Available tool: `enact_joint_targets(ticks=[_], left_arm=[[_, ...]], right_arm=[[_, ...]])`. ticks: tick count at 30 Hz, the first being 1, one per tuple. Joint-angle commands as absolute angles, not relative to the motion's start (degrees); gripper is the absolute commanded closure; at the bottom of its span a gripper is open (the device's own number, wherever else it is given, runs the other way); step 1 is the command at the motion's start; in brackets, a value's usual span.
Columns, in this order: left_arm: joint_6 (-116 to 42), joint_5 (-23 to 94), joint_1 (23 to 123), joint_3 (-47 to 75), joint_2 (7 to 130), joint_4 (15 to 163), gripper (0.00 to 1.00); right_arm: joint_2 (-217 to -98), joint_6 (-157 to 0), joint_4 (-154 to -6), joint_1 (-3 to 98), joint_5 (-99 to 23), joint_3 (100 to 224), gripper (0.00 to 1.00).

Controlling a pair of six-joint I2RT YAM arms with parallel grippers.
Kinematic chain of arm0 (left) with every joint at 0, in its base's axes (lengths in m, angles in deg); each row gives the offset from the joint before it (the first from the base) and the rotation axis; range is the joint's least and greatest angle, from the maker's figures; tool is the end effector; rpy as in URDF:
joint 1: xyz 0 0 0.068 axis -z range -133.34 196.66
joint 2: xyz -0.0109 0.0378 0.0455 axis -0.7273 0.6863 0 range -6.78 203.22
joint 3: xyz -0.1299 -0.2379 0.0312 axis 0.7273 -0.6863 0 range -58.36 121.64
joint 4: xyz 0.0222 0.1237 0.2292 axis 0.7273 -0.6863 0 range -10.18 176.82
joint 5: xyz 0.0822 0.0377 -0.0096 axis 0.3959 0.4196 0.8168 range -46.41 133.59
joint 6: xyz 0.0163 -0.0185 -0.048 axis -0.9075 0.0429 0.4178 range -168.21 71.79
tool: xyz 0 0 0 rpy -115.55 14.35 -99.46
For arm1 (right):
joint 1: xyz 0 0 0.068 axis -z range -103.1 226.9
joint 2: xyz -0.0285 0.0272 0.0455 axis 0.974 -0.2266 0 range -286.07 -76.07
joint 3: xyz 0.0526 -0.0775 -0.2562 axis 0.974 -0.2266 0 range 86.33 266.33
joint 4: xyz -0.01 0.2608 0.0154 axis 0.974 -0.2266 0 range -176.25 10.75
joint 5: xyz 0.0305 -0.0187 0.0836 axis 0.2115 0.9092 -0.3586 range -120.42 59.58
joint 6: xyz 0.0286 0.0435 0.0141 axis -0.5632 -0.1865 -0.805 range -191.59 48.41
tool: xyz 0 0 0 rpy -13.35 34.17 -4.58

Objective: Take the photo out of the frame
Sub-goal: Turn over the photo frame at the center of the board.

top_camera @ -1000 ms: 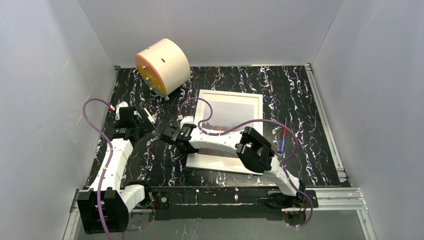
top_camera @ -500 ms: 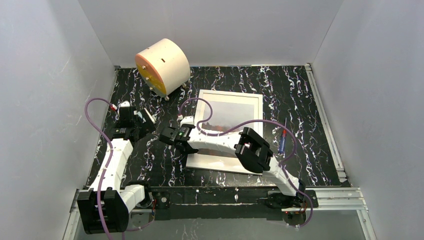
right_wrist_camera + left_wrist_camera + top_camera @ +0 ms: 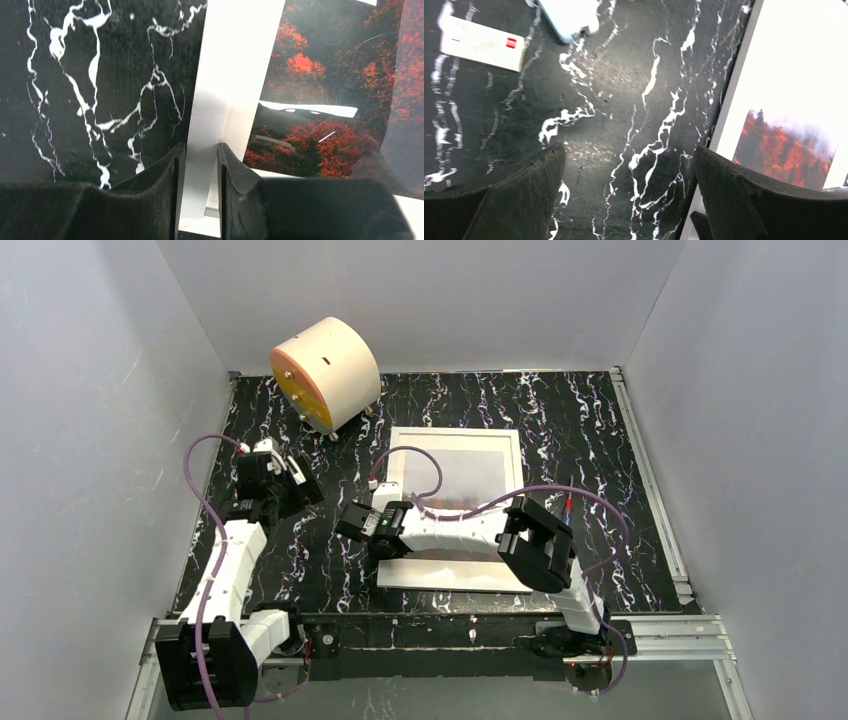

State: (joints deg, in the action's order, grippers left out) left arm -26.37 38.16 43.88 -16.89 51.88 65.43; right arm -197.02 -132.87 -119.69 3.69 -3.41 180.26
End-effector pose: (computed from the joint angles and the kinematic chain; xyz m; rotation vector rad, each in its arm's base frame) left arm 0.2200 0.0073 0.2557 -0.4305 2.2145 -0.2852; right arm 0.1430 0.4183 0.1844 -0.1438 2.5497 0.2317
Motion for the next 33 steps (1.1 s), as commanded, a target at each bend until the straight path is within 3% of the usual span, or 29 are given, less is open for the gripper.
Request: enact_joint_targets(ticks=[1,14,20,33], left_arm=[[-25.92,27.98,43.59,-18.83,53.43,67.28,0.02],[-8.11,12.29,46.98,-31.66,58.07,96.28,0.02],[-6.9,17.94,56.91,-32.12,64.91,103.91,0.03],[-5.4,13.42,57.92,-34.19,76.46,120.05,0.13]], right_arm=[[-190.42,-133.57,-113.08,2.47,-4.71,178.28,0.83],[-181.87,-134.51,-99.71,2.13,-5.95,166.51,0.83],[-179.69,-134.94,-95.24,2.11,-7.28,162.71,0.82],[-178.67,-135.32,-94.32,1.93,-8.57,161.57,0.82]])
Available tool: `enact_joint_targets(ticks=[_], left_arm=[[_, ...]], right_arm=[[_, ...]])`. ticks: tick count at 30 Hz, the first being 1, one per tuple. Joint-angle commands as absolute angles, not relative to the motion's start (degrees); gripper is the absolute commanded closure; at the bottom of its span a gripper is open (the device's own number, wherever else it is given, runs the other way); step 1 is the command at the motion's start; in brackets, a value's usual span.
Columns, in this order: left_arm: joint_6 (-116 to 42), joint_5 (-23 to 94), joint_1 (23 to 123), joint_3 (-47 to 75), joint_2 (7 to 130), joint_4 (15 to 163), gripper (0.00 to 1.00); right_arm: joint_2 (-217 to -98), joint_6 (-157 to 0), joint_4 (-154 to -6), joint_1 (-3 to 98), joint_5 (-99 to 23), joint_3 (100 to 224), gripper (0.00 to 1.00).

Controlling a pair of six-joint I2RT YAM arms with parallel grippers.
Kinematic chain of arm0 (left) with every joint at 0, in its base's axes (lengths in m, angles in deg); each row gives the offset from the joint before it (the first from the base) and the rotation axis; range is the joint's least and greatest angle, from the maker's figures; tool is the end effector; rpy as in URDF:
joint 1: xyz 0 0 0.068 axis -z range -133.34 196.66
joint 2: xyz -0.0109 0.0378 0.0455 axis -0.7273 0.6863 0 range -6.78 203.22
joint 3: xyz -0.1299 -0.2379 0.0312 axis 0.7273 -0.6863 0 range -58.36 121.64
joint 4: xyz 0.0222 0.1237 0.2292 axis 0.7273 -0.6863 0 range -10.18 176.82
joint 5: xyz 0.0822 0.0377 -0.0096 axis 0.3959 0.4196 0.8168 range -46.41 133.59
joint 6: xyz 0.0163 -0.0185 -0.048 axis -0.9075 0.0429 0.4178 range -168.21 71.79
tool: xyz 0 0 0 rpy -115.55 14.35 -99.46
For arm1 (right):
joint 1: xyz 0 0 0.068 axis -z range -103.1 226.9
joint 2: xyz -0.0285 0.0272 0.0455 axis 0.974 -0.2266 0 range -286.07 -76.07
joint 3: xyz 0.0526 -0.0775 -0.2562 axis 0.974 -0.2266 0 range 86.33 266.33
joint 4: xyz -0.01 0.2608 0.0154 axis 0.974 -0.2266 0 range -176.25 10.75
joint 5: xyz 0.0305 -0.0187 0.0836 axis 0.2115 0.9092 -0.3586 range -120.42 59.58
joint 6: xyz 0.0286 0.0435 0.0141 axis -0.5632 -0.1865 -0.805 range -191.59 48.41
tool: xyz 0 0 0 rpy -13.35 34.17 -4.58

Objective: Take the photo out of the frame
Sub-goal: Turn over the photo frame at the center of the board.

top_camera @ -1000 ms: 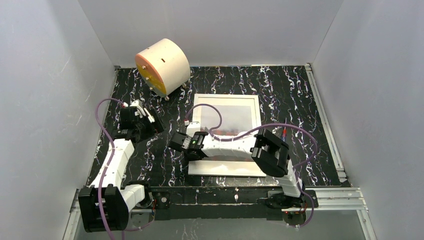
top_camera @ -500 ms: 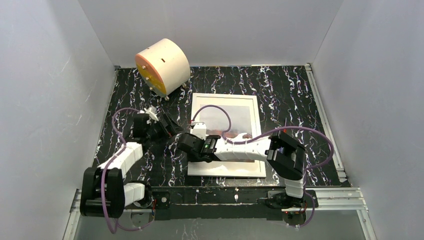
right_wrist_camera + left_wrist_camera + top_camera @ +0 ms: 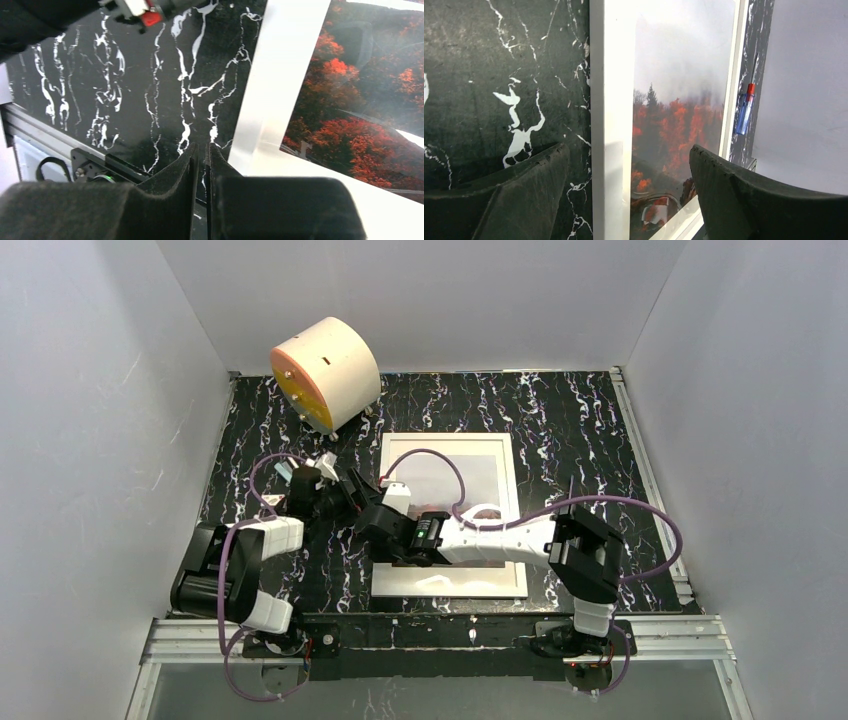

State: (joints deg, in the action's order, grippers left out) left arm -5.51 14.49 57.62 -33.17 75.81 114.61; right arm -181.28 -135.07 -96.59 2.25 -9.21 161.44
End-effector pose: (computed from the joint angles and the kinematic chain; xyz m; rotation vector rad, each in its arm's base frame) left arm 0.2519 -0.0665 0.1493 -0.2795 2.1881 -1.0780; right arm 0.1192 0.3860 0.2183 -0.0607 2.4521 0.7262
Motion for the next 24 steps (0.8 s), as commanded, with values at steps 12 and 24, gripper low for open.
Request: enact_joint_targets(ticks=[12,24], left_arm=[[-10.74,28.89,57.91,-29.27,71.64,99.87,0.08],[-12.12,35.12,57.91,-26.88,71.44,92.09,0.03]], right_arm=[[-189.97,-137.83,-113.76,1.94,-6.72,174.24,0.58],[-197.63,-138.67,-123.22,1.94,-2.91,183.89,0.52]])
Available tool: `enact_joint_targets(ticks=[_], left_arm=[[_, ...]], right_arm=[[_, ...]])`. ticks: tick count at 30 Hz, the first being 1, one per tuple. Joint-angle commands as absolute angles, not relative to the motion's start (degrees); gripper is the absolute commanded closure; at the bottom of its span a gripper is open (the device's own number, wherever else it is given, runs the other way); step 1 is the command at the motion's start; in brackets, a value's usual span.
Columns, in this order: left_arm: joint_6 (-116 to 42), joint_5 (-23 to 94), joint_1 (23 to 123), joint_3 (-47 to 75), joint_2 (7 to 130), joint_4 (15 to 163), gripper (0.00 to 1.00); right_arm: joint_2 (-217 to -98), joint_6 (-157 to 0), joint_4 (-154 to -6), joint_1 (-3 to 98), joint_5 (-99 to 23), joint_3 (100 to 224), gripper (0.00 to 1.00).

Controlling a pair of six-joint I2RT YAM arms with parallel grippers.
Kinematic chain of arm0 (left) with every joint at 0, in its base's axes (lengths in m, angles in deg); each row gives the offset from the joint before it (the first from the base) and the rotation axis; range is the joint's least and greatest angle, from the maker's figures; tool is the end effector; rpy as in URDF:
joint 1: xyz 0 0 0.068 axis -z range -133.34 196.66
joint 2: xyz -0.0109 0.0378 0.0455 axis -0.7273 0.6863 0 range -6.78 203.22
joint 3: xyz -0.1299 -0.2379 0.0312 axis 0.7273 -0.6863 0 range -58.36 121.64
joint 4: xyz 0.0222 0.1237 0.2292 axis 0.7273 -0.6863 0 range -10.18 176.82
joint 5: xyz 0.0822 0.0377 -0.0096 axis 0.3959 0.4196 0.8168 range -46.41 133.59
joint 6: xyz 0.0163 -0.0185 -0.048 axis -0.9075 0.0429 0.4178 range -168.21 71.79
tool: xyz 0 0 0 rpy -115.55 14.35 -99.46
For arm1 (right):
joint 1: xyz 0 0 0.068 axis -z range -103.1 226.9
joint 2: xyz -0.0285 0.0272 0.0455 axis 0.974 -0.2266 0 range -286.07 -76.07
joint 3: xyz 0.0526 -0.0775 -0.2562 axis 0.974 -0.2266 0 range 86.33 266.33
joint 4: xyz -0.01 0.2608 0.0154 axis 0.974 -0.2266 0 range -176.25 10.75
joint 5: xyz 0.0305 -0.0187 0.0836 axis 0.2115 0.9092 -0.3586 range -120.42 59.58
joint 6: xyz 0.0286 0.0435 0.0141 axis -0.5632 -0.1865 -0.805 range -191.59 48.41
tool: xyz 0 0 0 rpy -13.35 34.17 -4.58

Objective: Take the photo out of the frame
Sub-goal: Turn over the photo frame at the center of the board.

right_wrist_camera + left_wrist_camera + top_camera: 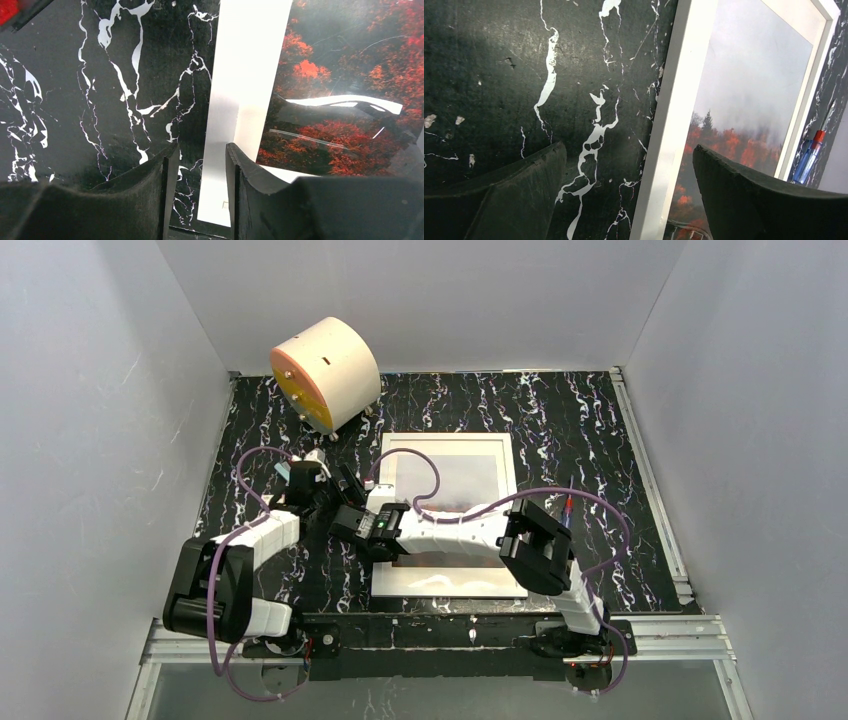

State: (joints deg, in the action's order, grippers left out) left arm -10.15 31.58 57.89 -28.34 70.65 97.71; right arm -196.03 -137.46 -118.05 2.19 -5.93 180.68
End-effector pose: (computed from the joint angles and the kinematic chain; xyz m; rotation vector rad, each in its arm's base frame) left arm 0.2536 -0.0580 0.1667 -0.4116 2.2468 -0.6973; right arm 0.1314 0.4250 0.1945 -0.0719 2.5734 0.3615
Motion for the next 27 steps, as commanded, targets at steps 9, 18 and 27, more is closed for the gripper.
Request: enact_joint_targets(ticks=[9,18,27], left_arm=[[-11.39,33.86,57.91,-27.21,72.44,93.12,0.03],[-11.44,35.36,57.81,-26.9,72.31,91.81,0.03],[-10.92,34.7,57.67,-26.31,72.74,91.32,0.03]], right_arm=[[-201.08,-139.44,-126.42,1.76,-1.68,186.7,0.51],[-203.48,-138.58,-128.11,1.77,-0.87,190.11,0.59],[-206.16,-137.73,-131.29,1.08,1.54,194.37,0.68]])
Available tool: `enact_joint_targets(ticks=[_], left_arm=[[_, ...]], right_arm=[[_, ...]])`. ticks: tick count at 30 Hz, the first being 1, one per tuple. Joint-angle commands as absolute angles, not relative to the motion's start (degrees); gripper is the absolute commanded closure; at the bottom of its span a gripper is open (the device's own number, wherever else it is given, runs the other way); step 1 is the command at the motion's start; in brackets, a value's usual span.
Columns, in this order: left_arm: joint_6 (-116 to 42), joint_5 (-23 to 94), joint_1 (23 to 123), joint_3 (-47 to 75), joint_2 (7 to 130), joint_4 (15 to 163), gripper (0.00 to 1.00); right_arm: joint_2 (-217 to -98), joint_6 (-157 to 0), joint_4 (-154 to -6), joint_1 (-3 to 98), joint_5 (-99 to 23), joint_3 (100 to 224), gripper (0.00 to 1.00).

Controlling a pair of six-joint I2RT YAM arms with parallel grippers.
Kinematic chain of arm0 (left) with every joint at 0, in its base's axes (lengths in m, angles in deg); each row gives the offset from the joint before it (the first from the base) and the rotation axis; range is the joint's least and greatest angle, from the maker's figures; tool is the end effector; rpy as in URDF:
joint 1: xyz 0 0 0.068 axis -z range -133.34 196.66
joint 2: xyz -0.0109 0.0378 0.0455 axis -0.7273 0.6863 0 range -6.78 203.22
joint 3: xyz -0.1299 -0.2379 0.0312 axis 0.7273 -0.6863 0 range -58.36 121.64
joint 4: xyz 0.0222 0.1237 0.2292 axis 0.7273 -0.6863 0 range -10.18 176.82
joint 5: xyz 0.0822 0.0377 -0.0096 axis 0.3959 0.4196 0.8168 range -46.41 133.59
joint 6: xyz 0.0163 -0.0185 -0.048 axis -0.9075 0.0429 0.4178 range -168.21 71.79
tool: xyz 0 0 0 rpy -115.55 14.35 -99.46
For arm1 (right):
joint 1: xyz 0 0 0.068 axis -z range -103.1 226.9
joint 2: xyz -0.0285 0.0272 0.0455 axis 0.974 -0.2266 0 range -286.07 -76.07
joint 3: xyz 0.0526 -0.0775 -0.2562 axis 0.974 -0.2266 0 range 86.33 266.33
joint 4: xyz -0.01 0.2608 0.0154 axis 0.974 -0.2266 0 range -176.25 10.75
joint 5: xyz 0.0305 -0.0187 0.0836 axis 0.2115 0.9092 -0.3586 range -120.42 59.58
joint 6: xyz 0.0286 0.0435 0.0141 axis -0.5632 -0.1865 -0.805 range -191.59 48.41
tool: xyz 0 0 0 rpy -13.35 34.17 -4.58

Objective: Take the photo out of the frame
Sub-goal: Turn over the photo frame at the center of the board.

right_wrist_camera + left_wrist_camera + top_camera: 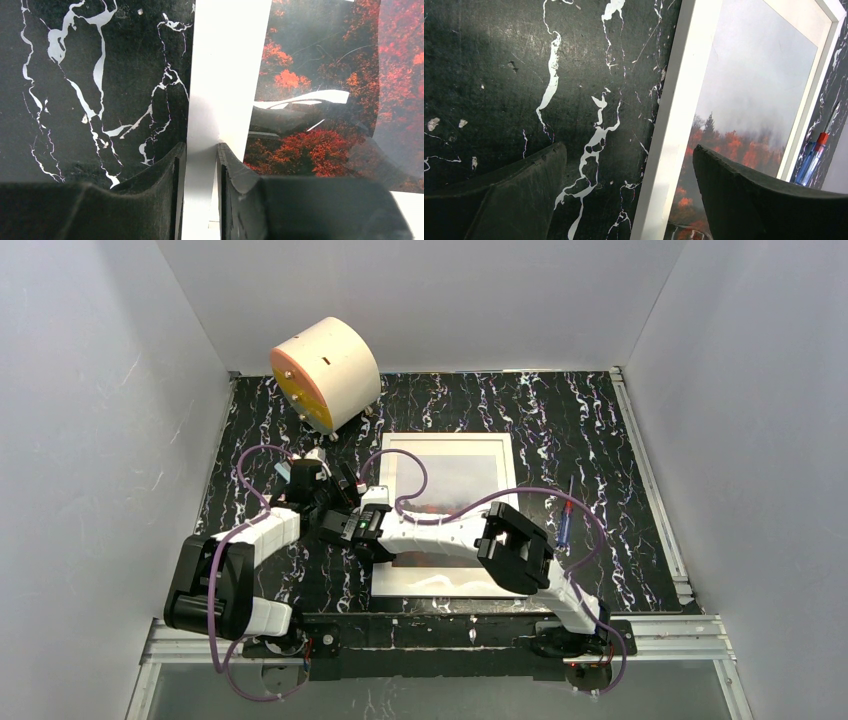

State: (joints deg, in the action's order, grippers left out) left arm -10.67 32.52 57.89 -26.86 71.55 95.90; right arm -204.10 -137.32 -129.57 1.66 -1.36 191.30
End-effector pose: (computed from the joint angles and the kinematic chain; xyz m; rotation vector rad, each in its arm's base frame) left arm 0.2578 -0.0582 0.1678 -0.4170 2.2643 -0.6686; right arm 0.1343 0.4420 0.1800 -0.1161 2.5666 0.1311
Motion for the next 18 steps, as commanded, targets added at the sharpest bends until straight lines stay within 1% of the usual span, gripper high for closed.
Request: enact_joint_targets(ticks=[1,6,9,10,13,18], left_arm=[[-10.82,34.36,57.61,-26.37,72.83,91.6,0.03],[-10.47,31.52,57.55,-26.97,73.65,93.94,0.03],[-10.31,26.85,57.56,-27.69,75.1,97.4,0.02],[-10.24,25.04,57.56,-28.13,75.81,99.07,0.02],[-8.67,21.86,57.56,-29.49,77.6,103.79,0.02],[-7.77,19.54,57.55,-30.78,78.92,107.63,0.02]], right_arm=[[-206.3,-137.61,-131.43,1.07,1.37,194.55,0.69],[-204.72,-137.22,-129.24,1.07,0.69,193.19,0.84],[-201.6,-136.38,-123.96,1.07,-0.6,189.52,0.96],[-200.54,-136.0,-122.4,1.01,-0.79,188.46,0.99],[-197.65,-135.73,-119.38,0.86,0.22,185.95,0.99],[-193.51,-135.5,-114.96,0.86,0.23,182.08,0.99]])
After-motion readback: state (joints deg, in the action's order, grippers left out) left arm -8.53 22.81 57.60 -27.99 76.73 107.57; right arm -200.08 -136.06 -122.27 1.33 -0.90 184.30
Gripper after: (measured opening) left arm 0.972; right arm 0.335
